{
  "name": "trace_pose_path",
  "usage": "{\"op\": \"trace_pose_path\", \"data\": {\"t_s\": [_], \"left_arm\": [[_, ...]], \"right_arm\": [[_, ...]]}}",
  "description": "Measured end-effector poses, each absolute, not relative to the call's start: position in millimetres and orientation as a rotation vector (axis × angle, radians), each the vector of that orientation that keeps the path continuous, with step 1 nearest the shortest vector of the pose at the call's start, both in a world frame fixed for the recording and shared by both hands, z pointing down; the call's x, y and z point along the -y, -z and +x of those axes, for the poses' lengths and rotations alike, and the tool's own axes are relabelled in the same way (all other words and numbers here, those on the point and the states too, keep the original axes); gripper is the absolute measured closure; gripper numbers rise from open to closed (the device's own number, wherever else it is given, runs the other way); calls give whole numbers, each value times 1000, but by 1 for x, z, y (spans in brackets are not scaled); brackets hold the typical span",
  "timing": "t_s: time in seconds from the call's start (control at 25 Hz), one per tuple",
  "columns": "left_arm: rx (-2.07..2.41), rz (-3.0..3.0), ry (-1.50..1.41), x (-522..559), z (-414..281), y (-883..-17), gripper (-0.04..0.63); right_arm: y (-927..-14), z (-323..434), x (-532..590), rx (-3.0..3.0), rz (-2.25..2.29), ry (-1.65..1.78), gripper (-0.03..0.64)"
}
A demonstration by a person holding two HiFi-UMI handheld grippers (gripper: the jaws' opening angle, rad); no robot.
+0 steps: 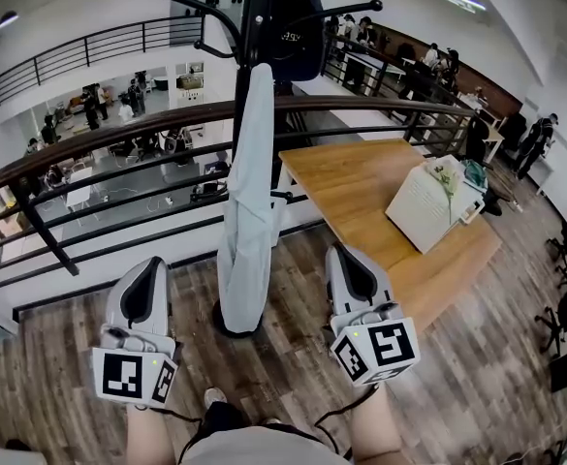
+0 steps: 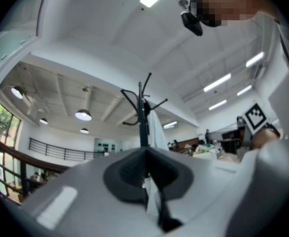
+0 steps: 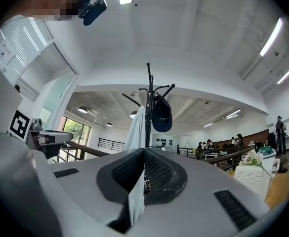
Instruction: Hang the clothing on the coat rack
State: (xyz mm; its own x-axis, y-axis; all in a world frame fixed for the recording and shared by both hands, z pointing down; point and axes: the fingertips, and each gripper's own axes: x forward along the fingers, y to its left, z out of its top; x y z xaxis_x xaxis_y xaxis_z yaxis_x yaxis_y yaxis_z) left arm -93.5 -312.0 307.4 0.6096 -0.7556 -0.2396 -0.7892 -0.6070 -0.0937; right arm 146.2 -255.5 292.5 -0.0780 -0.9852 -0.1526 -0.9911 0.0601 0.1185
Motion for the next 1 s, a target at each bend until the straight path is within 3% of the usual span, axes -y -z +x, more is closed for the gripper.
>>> {"op": "trace_pose_path", "data": {"t_s": [1.0], "left_arm": [[-1299, -2649, -241, 248, -67, -316, 586]], "right_arm": [[-314, 163, 190, -2287, -2091, -245, 617]]}}
